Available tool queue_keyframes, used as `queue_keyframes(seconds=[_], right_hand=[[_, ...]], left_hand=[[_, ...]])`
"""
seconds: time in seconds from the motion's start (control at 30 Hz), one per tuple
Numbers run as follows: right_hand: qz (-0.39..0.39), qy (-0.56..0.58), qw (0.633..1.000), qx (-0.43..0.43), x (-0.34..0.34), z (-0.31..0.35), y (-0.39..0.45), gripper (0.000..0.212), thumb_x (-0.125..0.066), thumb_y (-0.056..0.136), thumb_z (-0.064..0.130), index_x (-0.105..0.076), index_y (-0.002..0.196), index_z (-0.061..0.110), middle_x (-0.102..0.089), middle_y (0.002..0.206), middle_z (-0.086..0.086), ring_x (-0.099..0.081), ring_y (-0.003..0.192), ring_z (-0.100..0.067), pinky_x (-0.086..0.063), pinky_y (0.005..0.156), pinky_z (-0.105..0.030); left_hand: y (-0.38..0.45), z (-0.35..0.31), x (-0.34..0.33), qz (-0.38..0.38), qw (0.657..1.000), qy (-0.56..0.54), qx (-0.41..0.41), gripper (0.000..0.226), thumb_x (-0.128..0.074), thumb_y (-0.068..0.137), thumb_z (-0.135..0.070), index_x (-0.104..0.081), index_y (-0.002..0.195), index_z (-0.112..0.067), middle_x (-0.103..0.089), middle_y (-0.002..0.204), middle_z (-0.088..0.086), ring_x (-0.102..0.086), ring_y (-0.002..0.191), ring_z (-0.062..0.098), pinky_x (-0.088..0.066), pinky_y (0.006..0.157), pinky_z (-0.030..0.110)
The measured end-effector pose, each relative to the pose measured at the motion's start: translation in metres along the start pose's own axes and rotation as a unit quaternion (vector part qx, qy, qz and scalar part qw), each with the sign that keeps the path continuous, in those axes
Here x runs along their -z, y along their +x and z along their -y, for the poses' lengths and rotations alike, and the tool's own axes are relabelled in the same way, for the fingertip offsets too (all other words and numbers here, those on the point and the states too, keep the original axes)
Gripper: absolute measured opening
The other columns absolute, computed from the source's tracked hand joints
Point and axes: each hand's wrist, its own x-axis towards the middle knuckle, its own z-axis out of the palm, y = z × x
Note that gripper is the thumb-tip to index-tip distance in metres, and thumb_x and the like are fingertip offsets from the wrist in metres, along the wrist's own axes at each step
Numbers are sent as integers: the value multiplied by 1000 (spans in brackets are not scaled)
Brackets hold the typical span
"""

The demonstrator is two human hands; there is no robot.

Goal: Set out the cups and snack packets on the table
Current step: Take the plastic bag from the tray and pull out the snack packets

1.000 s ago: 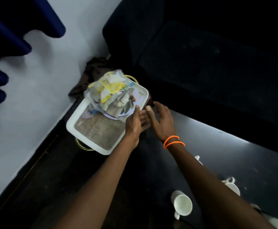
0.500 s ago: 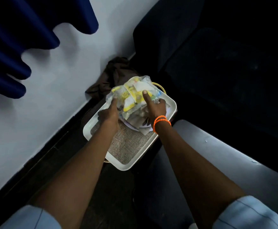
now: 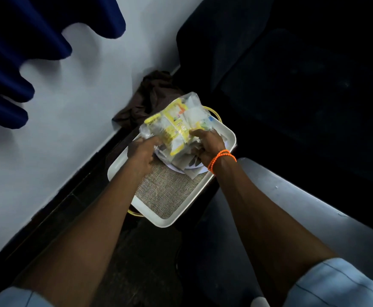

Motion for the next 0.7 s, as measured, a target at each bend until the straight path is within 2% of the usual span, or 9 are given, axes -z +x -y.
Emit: queue_keyframes(seconds=[0.07, 0.13, 0.23, 0.33, 0.37, 0.43, 0.53, 0.6, 0.7], right_hand=[[38, 13, 999, 5, 4, 2, -8, 25, -69, 80, -3, -61, 100, 9, -58, 69, -8, -50, 45, -18, -46, 48, -28], [70, 34, 997, 2, 13, 5, -18, 24, -67, 80, -6, -62, 95, 13, -64, 72, -7, -57, 60, -21, -52, 53, -30], [118, 57, 991, 11, 37, 11, -31, 39, -61, 84, -11, -67, 102, 22, -77, 90, -2, -73, 84, -21, -61, 73, -43], [118, 121, 985, 16, 63, 15, -42, 47, -57, 90, -6, -64, 121, 29, -71, 109, -6, -71, 95, -25, -58, 88, -50], [110, 144, 983, 8, 71, 16, -46, 37, -58, 95, 5, -61, 125, 27, -67, 111, -7, -71, 92, -26, -57, 92, -51], [96, 204, 974, -25, 85, 18, -55, 29, -62, 97, 35, -62, 121, 19, -62, 115, -10, -71, 100, -30, -53, 99, -55], [125, 272, 954, -25, 116, 17, -74, 73, -58, 88, 70, -60, 134, 14, -68, 125, -13, -68, 115, -37, -49, 100, -64], [177, 266, 948, -3, 136, 16, -90, 83, -53, 89, 73, -51, 146, 13, -63, 138, -13, -61, 127, -36, -41, 110, -63], [150, 247, 957, 29, 162, 14, -113, 60, -56, 100, 42, -47, 149, 8, -50, 151, -18, -50, 138, -35, -40, 115, -55]], left_hand=[[-8, 5, -1, -34, 997, 18, -74, 15, -77, 76, -12, -76, 90, -17, -71, 80, 1, -64, 70, 21, -57, 60, 26], [-19, 6, -2, -51, 989, 25, -134, 24, -78, 69, -14, -75, 92, -20, -78, 96, 6, -70, 87, 23, -59, 80, 38], [-34, 8, -5, -28, 976, 11, -216, 38, -77, 65, -8, -74, 102, -16, -76, 114, 17, -73, 105, 35, -61, 88, 48], [-52, 10, -9, -34, 944, 62, -323, 35, -80, 72, -3, -66, 96, -24, -61, 116, 1, -64, 101, 6, -56, 93, 35], [-61, 11, -13, -28, 926, 79, -367, 36, -77, 73, -1, -62, 92, -28, -55, 112, -2, -59, 96, -3, -52, 90, 26], [-83, 16, -24, 4, 876, 119, -467, 30, -66, 72, 1, -61, 84, -26, -51, 109, 4, -57, 98, 5, -46, 86, 20], [-118, 31, -37, 69, 801, 165, -572, 11, -63, 77, -8, -65, 78, -19, -51, 106, 8, -57, 106, 24, -47, 89, 23], [-136, 42, -46, 90, 742, 195, -635, 11, -64, 85, -9, -69, 75, -9, -54, 99, 10, -58, 102, 33, -48, 89, 33], [-162, 59, -63, 143, 675, 243, -681, 19, -62, 90, -3, -72, 74, -9, -60, 101, 10, -59, 105, 35, -47, 89, 41]])
